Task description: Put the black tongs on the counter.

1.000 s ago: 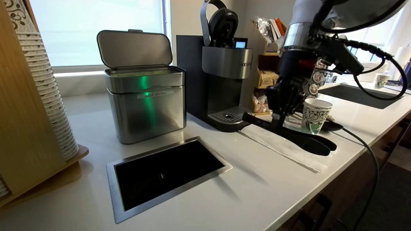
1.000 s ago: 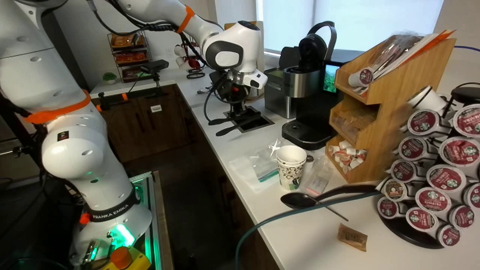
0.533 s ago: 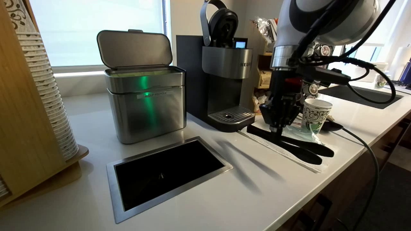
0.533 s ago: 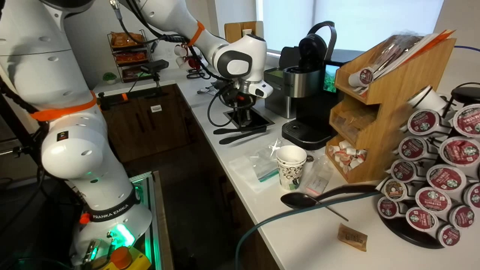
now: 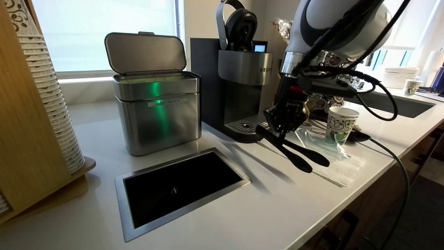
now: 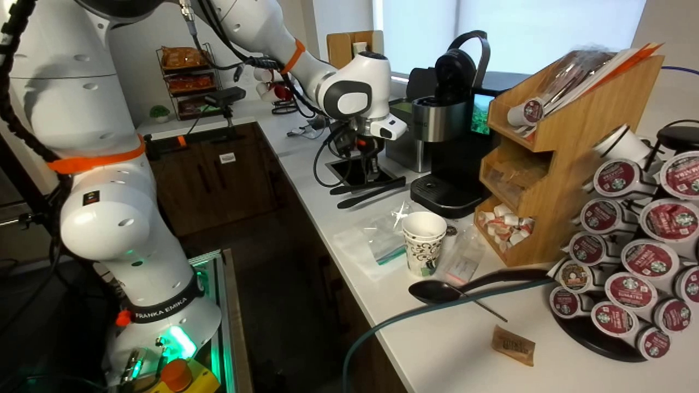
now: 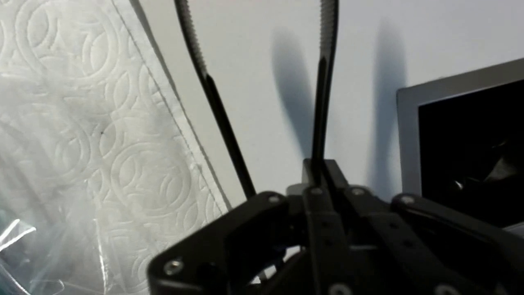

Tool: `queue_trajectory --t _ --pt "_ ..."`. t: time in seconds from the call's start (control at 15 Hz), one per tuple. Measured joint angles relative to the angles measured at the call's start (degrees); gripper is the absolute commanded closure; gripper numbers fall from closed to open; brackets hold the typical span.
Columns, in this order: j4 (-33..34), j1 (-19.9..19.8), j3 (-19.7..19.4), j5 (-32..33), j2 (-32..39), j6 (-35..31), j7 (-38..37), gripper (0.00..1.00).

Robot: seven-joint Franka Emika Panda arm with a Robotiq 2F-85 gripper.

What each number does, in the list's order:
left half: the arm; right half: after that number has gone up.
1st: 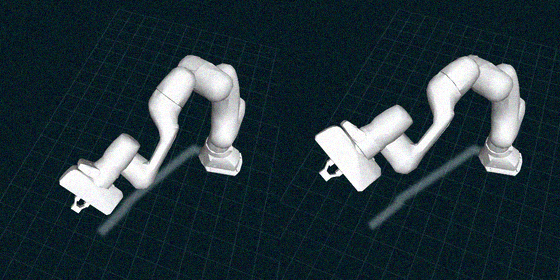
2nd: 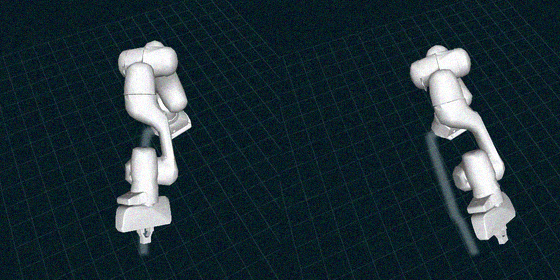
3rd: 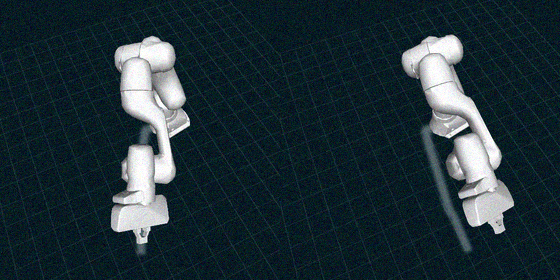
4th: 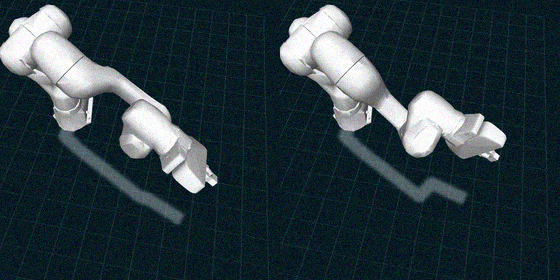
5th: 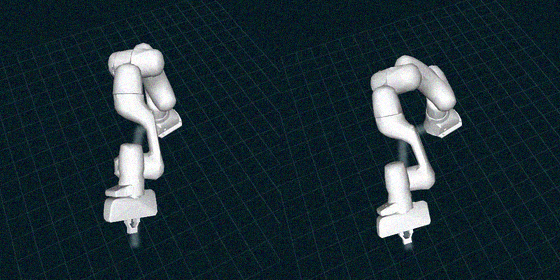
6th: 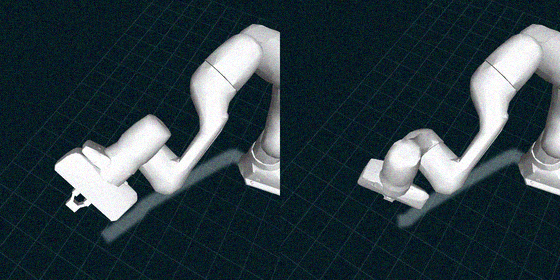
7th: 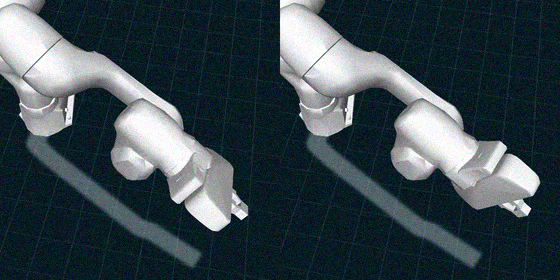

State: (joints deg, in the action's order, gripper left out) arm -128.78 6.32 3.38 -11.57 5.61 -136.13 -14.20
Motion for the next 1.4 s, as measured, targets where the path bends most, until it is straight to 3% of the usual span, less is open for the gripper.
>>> queue_trajectory --t 0.73,0.8,1.4 --pt "1.9 0.1 0.9 -0.2 4.4 -3.0 -1.1 0.99" --pt "2.1 0.2 1.2 -0.5 4.6 -3.1 -1.1 0.95" --pt "2.6 0.4 1.8 -0.3 5.2 -3.0 -1.1 0.99"
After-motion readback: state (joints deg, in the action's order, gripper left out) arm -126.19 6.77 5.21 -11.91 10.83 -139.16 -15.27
